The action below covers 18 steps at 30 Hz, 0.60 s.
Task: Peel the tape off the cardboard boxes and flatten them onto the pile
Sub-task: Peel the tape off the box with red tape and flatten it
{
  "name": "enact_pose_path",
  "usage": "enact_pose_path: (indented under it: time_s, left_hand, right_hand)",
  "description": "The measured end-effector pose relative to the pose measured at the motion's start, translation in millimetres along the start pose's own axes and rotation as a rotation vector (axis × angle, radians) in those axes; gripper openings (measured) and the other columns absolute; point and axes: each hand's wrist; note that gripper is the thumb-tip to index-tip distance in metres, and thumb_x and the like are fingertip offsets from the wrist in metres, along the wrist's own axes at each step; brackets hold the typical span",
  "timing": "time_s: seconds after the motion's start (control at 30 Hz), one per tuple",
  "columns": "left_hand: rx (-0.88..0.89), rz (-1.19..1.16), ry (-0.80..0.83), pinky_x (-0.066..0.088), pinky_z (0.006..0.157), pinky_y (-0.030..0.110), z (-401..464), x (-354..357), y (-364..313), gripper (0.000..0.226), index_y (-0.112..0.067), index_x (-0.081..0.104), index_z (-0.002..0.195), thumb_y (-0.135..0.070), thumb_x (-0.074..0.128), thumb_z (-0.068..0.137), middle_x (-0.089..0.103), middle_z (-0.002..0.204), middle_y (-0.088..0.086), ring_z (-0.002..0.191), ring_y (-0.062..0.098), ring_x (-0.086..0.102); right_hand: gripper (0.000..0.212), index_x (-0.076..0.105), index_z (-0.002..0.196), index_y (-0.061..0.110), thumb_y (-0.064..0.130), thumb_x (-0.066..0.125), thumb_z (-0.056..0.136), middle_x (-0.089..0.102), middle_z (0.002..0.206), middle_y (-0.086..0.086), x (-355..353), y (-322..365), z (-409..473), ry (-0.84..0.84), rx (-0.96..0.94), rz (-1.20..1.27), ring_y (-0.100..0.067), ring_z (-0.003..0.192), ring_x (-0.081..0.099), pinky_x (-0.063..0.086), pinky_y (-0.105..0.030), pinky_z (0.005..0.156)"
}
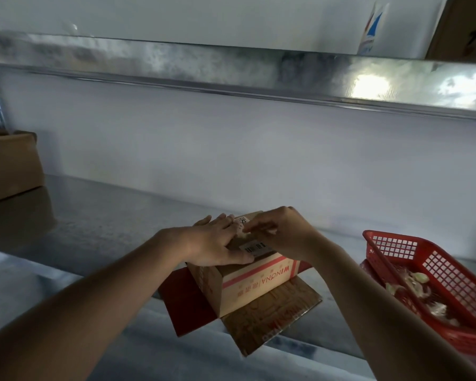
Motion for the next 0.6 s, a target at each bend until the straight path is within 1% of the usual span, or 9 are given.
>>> enact_pose_path:
  time_s: [0.07, 0.13, 0.2, 0.23, 0.33, 0.43, 0.5, 0.53, 0.6]
  left_hand:
    - [0.001, 0.001, 0.001, -0.009, 0.128, 0.047, 1, 1, 2, 0.102, -0.040, 0.004, 0.165, -0.095, 0.026, 0.082, -0.011, 0.173, -0.008, 0.156, 0.010, -0.021]
    - [0.002, 0.015, 0.013, -0.009, 0.128, 0.046, 4, 2, 4, 0.102, -0.039, 0.003, 0.165, -0.095, 0.026, 0.083, -0.012, 0.173, -0.010, 0.156, 0.010, -0.022]
    - [-0.001, 0.022, 0.028, -0.011, 0.128, 0.045, 6, 2, 4, 0.102, -0.040, 0.000, 0.165, -0.095, 0.025, 0.082, -0.013, 0.173, -0.010, 0.155, 0.010, -0.023]
    - [-0.002, 0.023, 0.028, -0.011, 0.127, 0.044, 7, 2, 5, 0.103, -0.041, -0.001, 0.165, -0.096, 0.025, 0.082, -0.014, 0.173, -0.010, 0.155, 0.010, -0.024]
    - [0.000, 0.019, 0.006, -0.011, 0.127, 0.042, 8, 5, 7, 0.106, -0.039, -0.005, 0.165, -0.097, 0.024, 0.081, -0.013, 0.173, -0.008, 0.155, 0.009, -0.022]
    - [-0.010, 0.030, -0.009, -0.009, 0.128, 0.041, 9, 7, 9, 0.114, -0.031, -0.006, 0.166, -0.099, 0.023, 0.078, -0.013, 0.173, -0.004, 0.156, 0.011, -0.020]
    - [-0.023, 0.029, -0.004, -0.010, 0.127, 0.039, 9, 8, 11, 0.119, -0.028, -0.008, 0.165, -0.101, 0.022, 0.076, -0.014, 0.173, -0.003, 0.156, 0.011, -0.019]
    - [-0.025, 0.029, 0.000, -0.010, 0.126, 0.038, 9, 8, 11, 0.121, -0.028, -0.008, 0.165, -0.102, 0.021, 0.074, -0.016, 0.173, -0.004, 0.156, 0.011, -0.019]
    - [-0.026, 0.029, 0.004, -0.010, 0.124, 0.037, 10, 8, 13, 0.122, -0.029, -0.008, 0.165, -0.103, 0.021, 0.073, -0.017, 0.173, -0.005, 0.156, 0.011, -0.019]
  right_hand:
    - [0.020, 0.075, 0.104, 0.042, 0.050, 0.062, 0.090, 0.073, 0.096, 0.025, 1, 4, -1, 0.034, 0.033, 0.012, 0.007, 0.089, 0.068, 0.059, -0.020, 0.078]
    - [0.024, 0.071, 0.099, 0.043, 0.059, 0.062, 0.084, 0.071, 0.094, 0.025, 5, 6, 1, 0.024, 0.089, 0.045, 0.007, 0.088, 0.066, 0.058, -0.022, 0.078]
    - [0.009, 0.067, 0.094, 0.042, 0.047, 0.071, 0.088, 0.068, 0.092, 0.024, 12, 5, 5, -0.019, 0.125, 0.048, 0.007, 0.088, 0.064, 0.056, -0.024, 0.076]
    - [0.008, 0.067, 0.092, 0.040, 0.040, 0.074, 0.090, 0.068, 0.090, 0.023, 15, 5, 7, -0.049, 0.130, 0.043, 0.006, 0.088, 0.064, 0.056, -0.024, 0.075]
    - [0.010, 0.067, 0.089, 0.036, 0.037, 0.077, 0.090, 0.069, 0.087, 0.019, 22, 9, 9, -0.129, 0.165, 0.054, 0.001, 0.085, 0.067, 0.059, -0.023, 0.072]
    - [0.016, 0.069, 0.086, 0.033, 0.020, 0.078, 0.087, 0.070, 0.084, 0.016, 22, 9, 8, -0.260, 0.219, 0.020, -0.002, 0.079, 0.068, 0.059, -0.020, 0.067]
    - [0.017, 0.074, 0.087, 0.028, 0.012, 0.078, 0.084, 0.072, 0.086, 0.013, 16, 1, 7, -0.340, 0.252, 0.027, -0.002, 0.077, 0.070, 0.057, -0.016, 0.064]
    - [0.015, 0.076, 0.088, 0.024, 0.010, 0.078, 0.084, 0.073, 0.087, 0.010, 14, -2, 7, -0.344, 0.248, 0.005, -0.004, 0.079, 0.070, 0.057, -0.017, 0.065]
    - [0.014, 0.078, 0.094, 0.020, 0.008, 0.076, 0.087, 0.075, 0.090, 0.006, 13, -4, 8, -0.295, 0.215, -0.085, -0.011, 0.083, 0.070, 0.060, -0.026, 0.071]
Point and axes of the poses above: each hand's wrist, its own z-axis towards the middle knuckle, its own x-axis out of the palm, y = z × x
